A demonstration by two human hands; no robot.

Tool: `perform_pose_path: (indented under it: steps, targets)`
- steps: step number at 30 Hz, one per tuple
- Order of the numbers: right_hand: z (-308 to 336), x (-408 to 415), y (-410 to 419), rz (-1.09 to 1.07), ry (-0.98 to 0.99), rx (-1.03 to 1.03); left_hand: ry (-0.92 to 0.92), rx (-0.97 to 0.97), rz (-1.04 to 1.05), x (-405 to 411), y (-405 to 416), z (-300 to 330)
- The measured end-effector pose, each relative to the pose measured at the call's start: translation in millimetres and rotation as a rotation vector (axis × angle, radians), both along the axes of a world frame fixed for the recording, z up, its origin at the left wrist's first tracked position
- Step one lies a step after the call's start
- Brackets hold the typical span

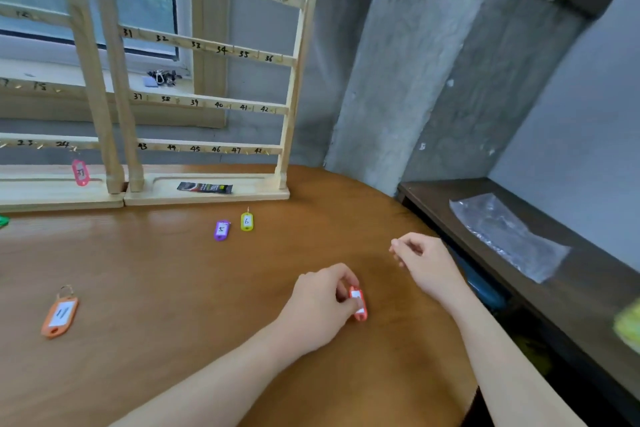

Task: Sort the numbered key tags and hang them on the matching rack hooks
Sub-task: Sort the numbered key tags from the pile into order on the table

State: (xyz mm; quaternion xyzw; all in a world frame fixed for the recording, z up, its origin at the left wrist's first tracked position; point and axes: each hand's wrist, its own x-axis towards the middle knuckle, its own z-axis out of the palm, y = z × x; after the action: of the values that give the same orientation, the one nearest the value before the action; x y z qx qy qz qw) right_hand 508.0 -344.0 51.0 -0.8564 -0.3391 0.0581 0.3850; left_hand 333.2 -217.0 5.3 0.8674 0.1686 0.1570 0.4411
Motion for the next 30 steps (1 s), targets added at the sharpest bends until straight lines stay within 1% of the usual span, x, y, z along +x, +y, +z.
perform_pose_path:
  steps: [6, 9, 10, 13, 16, 19, 23, 28, 30]
  targets:
    - [-2.9, -0.4, -26.1, -0.045, 0.063, 0.001, -0.027, 0.142, -0.042, 27.7, -7.9, 5.4]
    - [1.6, -5.8, -32.5, -0.07, 0.09, 0.018, 0.015, 0.283, -0.026, 36.8, -9.5, 5.5]
    - [3.6, -6.9, -34.4, -0.08, 0.105, 0.026, 0.033, 0.301, -0.023, 38.9, -10.0, 4.6]
    - [11.8, -13.3, -38.7, -0.106, 0.158, 0.066, 0.035, 0.262, -0.001, 37.6, -12.3, 6.4]
    - [23.1, -26.4, -36.4, -0.1, 0.161, 0.093, 0.009, 0.208, 0.023, 21.7, -11.4, 10.7]
    - [33.4, -46.0, -25.9, -0.075, 0.158, 0.142, -0.064, 0.217, 0.102, -20.6, -2.9, 17.3]
    - [36.0, -86.7, 7.5, -0.006, 0.203, 0.192, -0.102, 0.173, 0.291, -116.6, 17.4, 20.9]
    - [29.0, -164.5, 75.6, 0.18, 0.281, 0.195, -0.057, 0.298, 0.59, -269.7, 58.6, 25.6]
    - [27.5, -199.5, 103.6, 0.263, 0.3, 0.158, -0.049, 0.34, 0.713, -327.9, 78.4, 27.6]
